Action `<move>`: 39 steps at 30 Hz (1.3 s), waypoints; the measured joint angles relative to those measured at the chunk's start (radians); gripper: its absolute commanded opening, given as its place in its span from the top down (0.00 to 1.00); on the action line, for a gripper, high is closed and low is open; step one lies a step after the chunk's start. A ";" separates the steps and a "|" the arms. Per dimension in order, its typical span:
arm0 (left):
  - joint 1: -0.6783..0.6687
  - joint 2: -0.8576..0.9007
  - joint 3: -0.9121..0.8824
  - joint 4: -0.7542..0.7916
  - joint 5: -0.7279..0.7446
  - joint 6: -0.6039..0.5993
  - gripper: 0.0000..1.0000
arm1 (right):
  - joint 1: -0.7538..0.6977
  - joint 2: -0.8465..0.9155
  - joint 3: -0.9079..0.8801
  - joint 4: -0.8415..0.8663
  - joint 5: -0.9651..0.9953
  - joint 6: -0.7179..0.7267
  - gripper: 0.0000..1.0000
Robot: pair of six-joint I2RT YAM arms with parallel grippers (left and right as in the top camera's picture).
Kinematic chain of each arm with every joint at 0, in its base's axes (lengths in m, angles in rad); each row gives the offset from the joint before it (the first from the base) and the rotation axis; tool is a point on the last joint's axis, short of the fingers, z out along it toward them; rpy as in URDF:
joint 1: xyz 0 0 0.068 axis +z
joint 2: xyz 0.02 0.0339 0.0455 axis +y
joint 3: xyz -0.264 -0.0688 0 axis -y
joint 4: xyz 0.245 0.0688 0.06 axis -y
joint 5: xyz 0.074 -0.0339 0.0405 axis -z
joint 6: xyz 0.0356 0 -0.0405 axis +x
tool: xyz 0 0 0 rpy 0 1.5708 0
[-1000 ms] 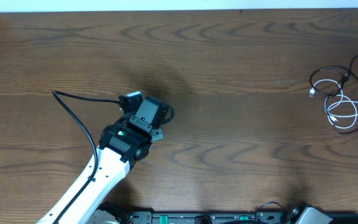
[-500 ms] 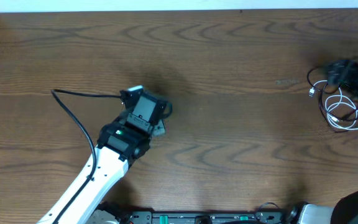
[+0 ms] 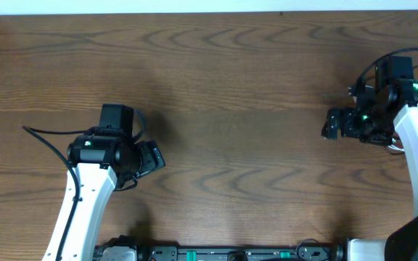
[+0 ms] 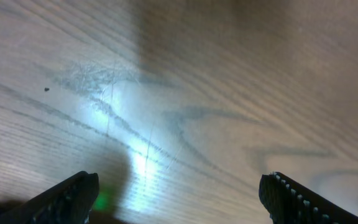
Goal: Untangle cables
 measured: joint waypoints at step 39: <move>0.001 -0.766 -0.093 0.077 0.025 0.109 0.02 | 0.000 -0.906 -0.414 0.277 0.010 -0.003 0.01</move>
